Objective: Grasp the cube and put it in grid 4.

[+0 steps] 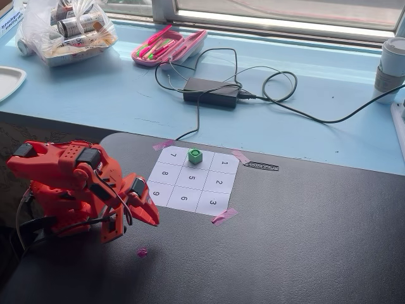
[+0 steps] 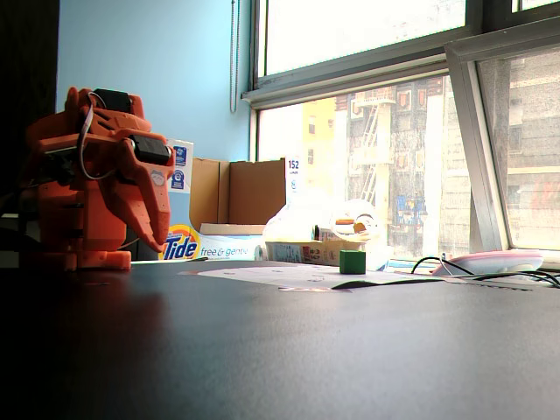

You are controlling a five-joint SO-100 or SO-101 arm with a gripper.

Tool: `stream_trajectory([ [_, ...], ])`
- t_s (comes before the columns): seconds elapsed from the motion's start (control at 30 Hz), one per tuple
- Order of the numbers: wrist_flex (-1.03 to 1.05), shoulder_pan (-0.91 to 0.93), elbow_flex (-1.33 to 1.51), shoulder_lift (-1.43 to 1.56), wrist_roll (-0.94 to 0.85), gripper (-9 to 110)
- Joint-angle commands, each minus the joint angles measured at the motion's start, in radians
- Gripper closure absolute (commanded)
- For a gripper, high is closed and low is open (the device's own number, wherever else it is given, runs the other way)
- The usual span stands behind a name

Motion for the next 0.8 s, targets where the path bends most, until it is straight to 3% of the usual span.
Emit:
stream_trajectory([
  [0.0,0.002,-0.005,0.057,0.005,-0.003,101],
  [0.77,0.002,0.0,0.057,0.005,0.0,101],
])
